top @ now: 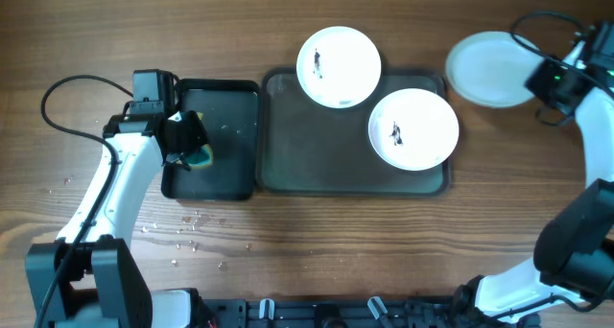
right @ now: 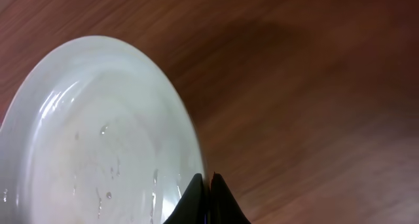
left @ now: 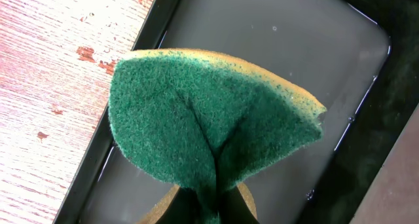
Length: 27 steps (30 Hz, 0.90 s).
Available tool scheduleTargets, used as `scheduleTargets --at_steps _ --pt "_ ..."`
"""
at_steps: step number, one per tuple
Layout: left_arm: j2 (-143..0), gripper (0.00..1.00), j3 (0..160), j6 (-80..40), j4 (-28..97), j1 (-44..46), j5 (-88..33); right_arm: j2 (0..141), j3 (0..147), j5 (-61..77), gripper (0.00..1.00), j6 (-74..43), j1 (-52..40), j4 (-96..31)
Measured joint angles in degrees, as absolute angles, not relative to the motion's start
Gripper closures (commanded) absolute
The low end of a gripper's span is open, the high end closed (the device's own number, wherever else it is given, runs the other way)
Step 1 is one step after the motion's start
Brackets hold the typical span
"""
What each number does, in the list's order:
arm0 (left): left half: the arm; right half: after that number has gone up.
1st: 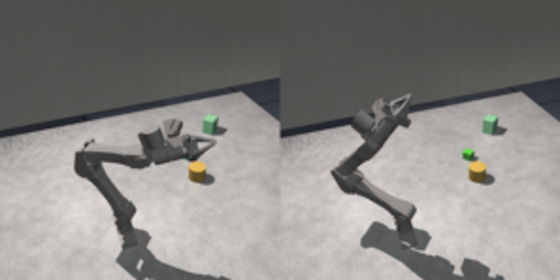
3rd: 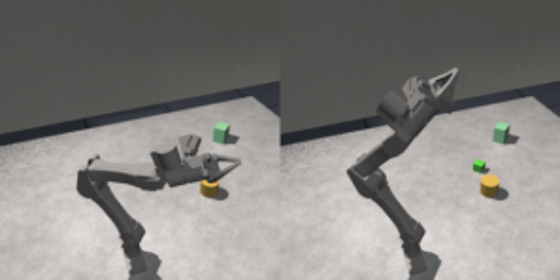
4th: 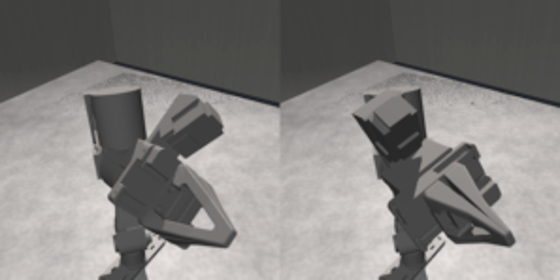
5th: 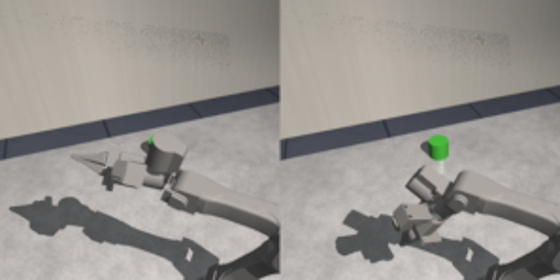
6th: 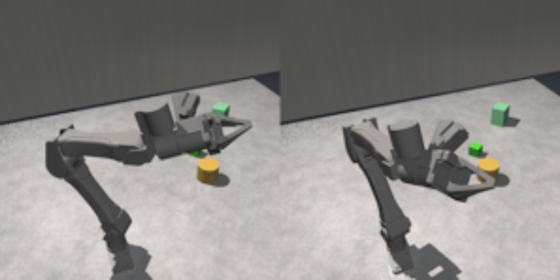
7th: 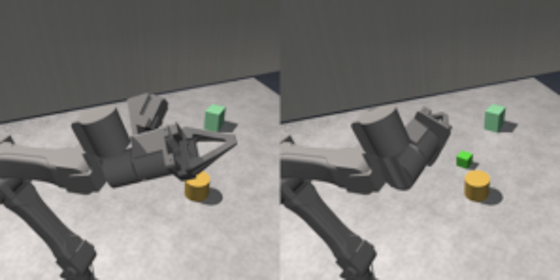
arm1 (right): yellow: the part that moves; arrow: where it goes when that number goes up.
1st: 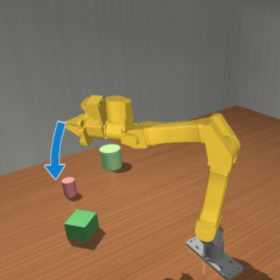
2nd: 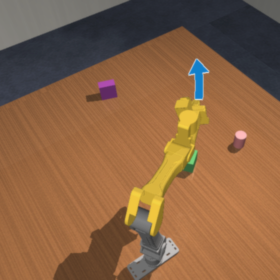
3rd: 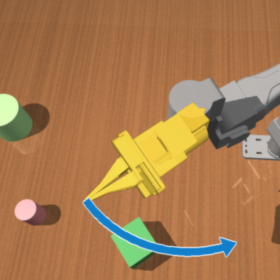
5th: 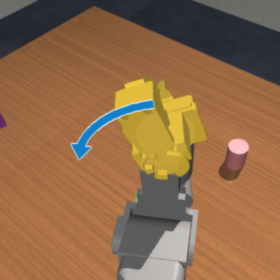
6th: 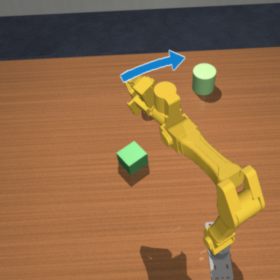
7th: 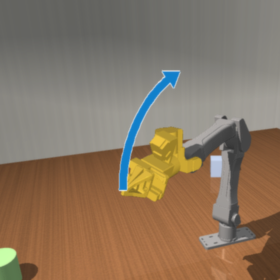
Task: Clean dirty plates on tray and stack at the side
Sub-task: 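Carry the plate right and set it on the table beside the tray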
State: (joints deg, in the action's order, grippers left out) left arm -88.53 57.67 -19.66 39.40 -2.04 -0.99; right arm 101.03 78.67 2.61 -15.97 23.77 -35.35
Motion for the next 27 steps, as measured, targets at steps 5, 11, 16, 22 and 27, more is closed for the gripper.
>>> scheduleTargets --at_steps 5,11,16,22,27 --pt "-88.53 0.96 57.67 -19.66 39.40 -2.04 -0.99 101.03 76.53 2.28 0.96 -15.73 25.71 -35.09" --pt "-88.53 0.96 57.67 -19.66 39.42 -2.04 -1.26 101.03 74.22 -0.34 0.96 -15.33 25.82 -34.41" --pt "-88.55 0.96 57.67 -19.66 39.40 -2.04 -1.41 101.03 72.99 -2.20 0.95 -15.27 25.82 -32.38" --pt "-88.55 0.96 57.69 -19.66 39.40 -2.04 -1.41 101.06 71.99 -3.11 0.95 -15.14 25.82 -31.62" --pt "-88.55 0.96 57.67 -19.68 39.40 -2.04 -1.41 101.06 71.96 -3.14 0.82 -15.14 25.82 -31.59"
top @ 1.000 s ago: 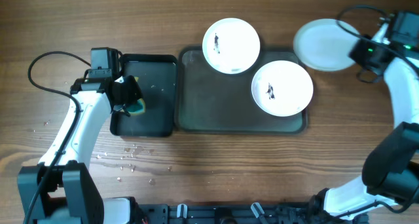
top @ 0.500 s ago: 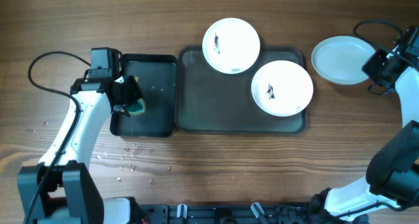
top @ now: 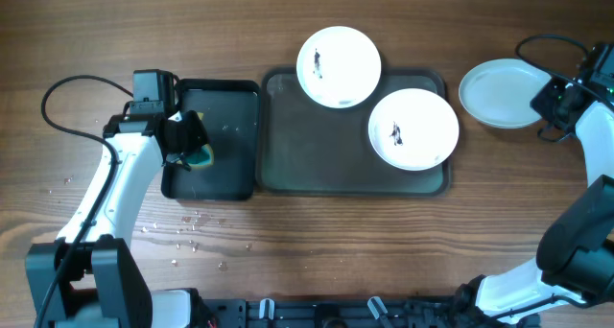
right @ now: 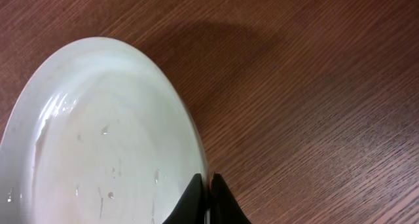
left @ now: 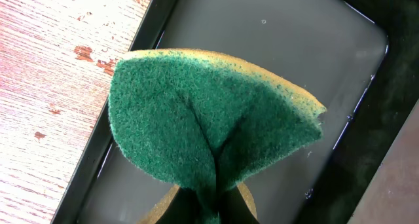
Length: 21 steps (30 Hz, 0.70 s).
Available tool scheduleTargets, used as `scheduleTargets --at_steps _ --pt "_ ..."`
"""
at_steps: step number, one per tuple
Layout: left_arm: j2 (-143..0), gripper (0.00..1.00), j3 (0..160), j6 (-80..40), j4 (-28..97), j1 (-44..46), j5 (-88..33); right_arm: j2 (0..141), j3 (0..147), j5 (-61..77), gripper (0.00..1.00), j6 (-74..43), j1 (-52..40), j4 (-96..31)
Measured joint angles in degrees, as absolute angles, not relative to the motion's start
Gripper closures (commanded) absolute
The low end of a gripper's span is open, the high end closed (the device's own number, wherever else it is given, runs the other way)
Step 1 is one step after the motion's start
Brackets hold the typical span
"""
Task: Clean dirty plates on tray and stack at the side
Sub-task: 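Carry the plate right and set it on the table beside the tray, then release the plate and move the right gripper to the next plate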
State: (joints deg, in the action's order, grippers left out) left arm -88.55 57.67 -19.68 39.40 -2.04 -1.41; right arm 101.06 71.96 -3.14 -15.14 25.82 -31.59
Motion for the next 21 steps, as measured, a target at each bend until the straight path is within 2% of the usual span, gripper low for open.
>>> scheduleTargets --at_steps 1,4,7,8,21 --pt "-88.55 0.96 57.67 -19.66 39.40 -2.04 -1.41 101.06 71.96 -3.14 0.71 -15.16 25.82 -31.53" --pt "-88.55 0.96 57.67 -19.66 39.40 -2.04 -1.41 101.06 71.96 -3.22 0.63 -14.98 25.82 -31.44" --pt "-88.55 0.96 57.67 -19.68 39.40 -2.04 -1.41 101.06 71.96 -3.29 0.45 -14.83 25.82 -31.62" --pt "-88.55 0.96 57.69 -19.66 39.40 -2.04 -1.41 101.06 71.96 -3.29 0.43 -15.03 25.82 -31.79" --pt "-88.55 0.96 57.67 -19.68 39.40 -2.04 -1.41 101.06 71.96 6.55 0.51 -9.45 25.74 -34.11"
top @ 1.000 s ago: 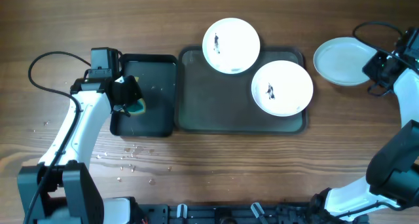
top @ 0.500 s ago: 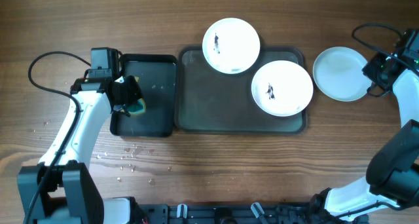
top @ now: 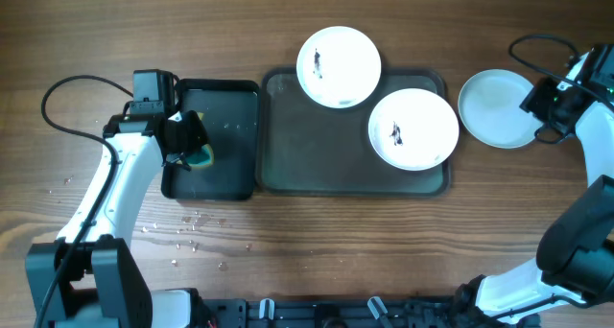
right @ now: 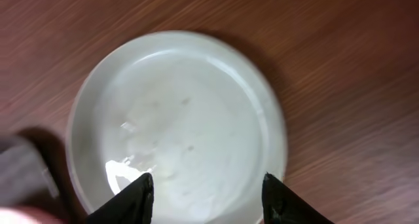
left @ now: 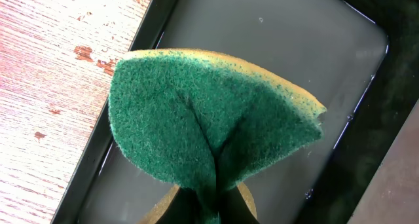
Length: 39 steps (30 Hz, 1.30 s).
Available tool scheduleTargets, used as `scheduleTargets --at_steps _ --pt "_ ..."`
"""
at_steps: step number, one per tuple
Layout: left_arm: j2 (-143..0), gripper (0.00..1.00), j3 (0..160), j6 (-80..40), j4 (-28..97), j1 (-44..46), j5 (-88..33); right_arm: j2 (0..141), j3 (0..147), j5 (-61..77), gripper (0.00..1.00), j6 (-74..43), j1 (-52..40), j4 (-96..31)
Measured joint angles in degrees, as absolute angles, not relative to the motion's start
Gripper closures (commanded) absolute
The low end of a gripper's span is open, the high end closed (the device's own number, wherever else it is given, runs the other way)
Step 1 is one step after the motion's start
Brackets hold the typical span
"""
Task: Clean dirty plates on tray and stack at the side
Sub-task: 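Release the plate and move the right gripper to the next plate, then grip the right plate's rim and drag it left across the tray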
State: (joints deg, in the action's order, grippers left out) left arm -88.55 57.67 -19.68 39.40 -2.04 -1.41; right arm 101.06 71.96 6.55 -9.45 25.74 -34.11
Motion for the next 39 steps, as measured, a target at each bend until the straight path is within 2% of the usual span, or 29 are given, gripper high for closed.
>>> scheduleTargets --at_steps 10,18,21,25,35,39 --pt "-88.55 0.96 57.67 -19.68 39.27 -2.04 -1.41 101.08 71.85 14.06 0.59 -5.98 19.70 -43.88" --pt "-88.55 0.96 57.67 -19.68 38.94 -2.04 -1.45 101.08 71.81 10.92 0.61 -2.83 9.63 -46.81" --pt "-88.55 0.96 57.67 -19.68 38.94 -2.04 -1.74 101.08 71.81 8.12 0.63 -2.46 7.88 -46.74" --pt "-88.55 0.96 57.67 -19.66 38.92 -2.04 -2.50 101.08 71.79 5.82 0.70 -2.04 6.87 -46.44" --pt "-88.55 0.96 57.67 -19.68 38.76 -2.04 -2.92 101.08 65.98 4.40 0.71 -0.27 6.79 -38.33" --pt "-88.55 0.96 57.67 -19.66 38.76 -2.04 -2.92 101.08 62.61 4.49 0.79 -0.08 6.79 -34.20"
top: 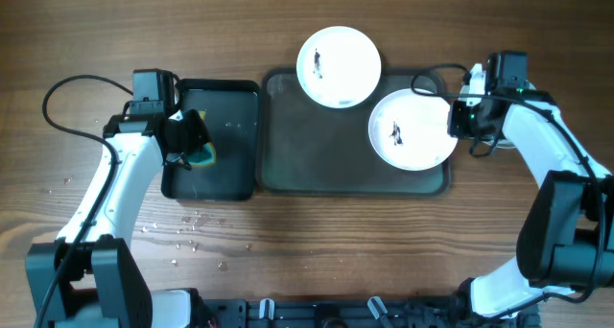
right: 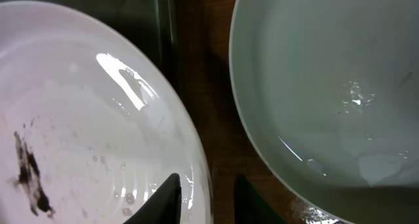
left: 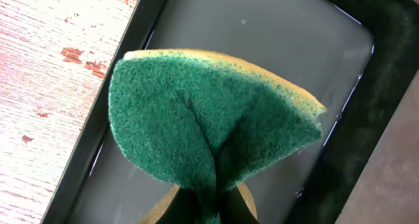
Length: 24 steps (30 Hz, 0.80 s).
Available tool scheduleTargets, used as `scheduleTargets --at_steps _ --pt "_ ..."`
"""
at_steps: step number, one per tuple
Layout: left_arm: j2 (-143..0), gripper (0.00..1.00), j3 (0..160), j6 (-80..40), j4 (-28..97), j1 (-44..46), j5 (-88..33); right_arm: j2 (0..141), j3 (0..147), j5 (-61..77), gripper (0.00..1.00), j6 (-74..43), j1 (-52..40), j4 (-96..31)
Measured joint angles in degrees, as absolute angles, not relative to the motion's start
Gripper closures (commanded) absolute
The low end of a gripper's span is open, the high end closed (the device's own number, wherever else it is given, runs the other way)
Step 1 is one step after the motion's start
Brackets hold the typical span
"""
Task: Clean dirty plates on tray and stack at the side
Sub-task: 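Grip the right plate's rim and drag it left across the tray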
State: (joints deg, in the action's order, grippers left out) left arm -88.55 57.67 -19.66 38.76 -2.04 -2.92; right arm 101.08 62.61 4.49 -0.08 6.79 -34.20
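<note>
Two white plates with dark smears sit at the dark tray (top: 317, 155): one (top: 338, 66) overhangs its far edge, the other (top: 413, 127) (right: 78, 119) lies at its right end. My right gripper (top: 460, 117) (right: 206, 199) is open astride that plate's right rim, one finger over the plate, one over the wood. A wet clean plate (right: 327, 73) lies just right of it in the right wrist view; the overhead view does not show it. My left gripper (top: 192, 144) (left: 213, 207) is shut on a folded green and yellow sponge (left: 209, 119) above the black basin (top: 230, 136).
The basin (left: 294, 54) holds a film of water and stands against the tray's left side. Water drops (top: 182, 227) speckle the wood in front of it. Cables loop near both arms at the far left and right.
My right gripper has gone from above the clean plate right of the tray to the right rim of the dirty plate on the tray, still open. The sponge hangs over the basin as before.
First my right gripper was shut on the clean plate's rim, holding it at the far right. It then held the plate lower, nearer the tray. Afterwards it was open above the plate lying on the wood. Now it straddles the dirty plate's rim. My left gripper kept the sponge throughout.
</note>
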Motion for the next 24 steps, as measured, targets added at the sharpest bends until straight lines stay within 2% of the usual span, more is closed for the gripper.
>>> scheduleTargets --at_steps 2,3,14,24 --pt "-88.55 0.96 57.67 -19.66 38.79 -2.04 -2.92 101.08 61.17 4.78 0.94 -0.05 6.79 -32.34" --pt "-88.55 0.96 57.67 -19.68 38.79 -2.04 -2.92 101.08 60.69 4.91 0.96 -0.23 6.79 -31.68" --pt "-88.55 0.96 57.67 -19.66 38.72 -2.04 -2.92 101.08 59.59 15.70 0.96 -5.56 6.15 -33.91" --pt "-88.55 0.96 57.67 -19.68 38.57 -2.04 -2.92 101.08 59.51 19.51 0.96 -15.40 -3.01 -39.44"
